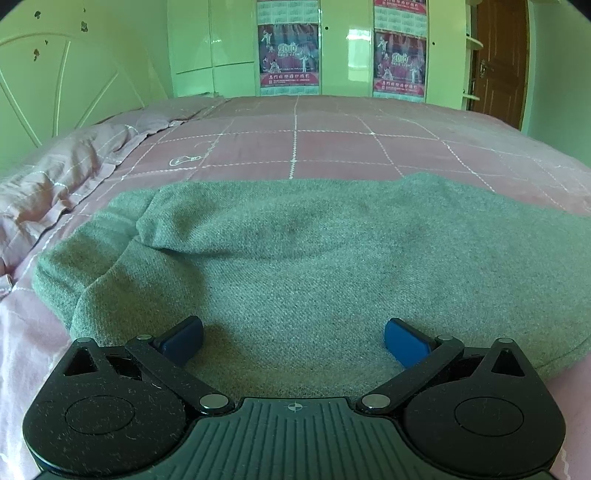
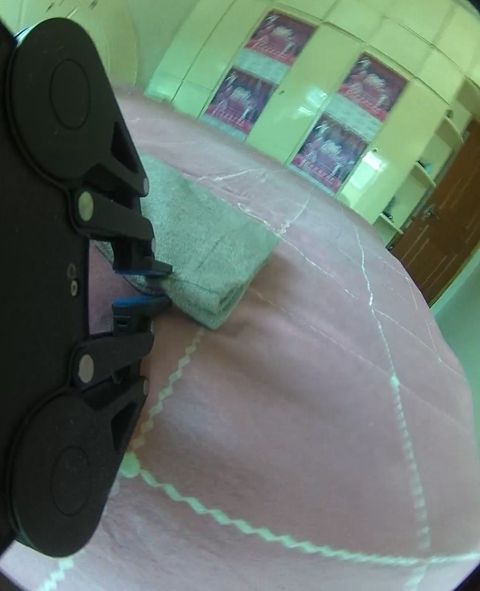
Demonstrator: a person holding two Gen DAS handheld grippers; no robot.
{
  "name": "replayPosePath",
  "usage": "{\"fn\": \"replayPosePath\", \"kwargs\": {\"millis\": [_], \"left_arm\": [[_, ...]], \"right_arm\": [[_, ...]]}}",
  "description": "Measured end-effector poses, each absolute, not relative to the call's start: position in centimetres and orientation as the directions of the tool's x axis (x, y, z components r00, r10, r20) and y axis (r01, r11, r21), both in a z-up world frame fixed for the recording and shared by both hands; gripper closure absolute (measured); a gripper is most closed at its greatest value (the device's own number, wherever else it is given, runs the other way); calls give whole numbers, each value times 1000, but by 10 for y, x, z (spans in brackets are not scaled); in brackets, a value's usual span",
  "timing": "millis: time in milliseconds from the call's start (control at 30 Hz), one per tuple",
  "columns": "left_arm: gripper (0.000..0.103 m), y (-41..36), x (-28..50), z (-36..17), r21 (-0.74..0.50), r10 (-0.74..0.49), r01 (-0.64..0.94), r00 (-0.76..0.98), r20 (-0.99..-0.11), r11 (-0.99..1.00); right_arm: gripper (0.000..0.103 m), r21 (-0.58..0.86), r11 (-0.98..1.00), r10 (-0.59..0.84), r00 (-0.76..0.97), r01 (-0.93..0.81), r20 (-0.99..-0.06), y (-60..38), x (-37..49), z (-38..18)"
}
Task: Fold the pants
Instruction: 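Grasp the folded edge near the cuff with the right gripper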
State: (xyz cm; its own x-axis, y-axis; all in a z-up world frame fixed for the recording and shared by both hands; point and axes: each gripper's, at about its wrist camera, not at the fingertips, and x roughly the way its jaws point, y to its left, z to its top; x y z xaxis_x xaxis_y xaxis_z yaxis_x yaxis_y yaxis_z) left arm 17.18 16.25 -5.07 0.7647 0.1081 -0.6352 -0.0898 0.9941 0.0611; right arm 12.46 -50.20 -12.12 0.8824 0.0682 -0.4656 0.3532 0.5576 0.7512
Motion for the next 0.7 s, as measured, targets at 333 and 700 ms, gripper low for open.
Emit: {"fn": "replayPosePath", "kwargs": {"millis": [333, 700], "left_arm": [[0, 26, 171, -46, 58, 35, 2, 776, -630, 998], [0, -105, 183, -20, -17, -117, 131, 808, -577, 991]], "right_arm": [[92, 761, 564, 78, 896, 322, -438, -502, 113, -117], [92, 786, 548, 94, 912, 286, -398, -508, 105, -125]]}}
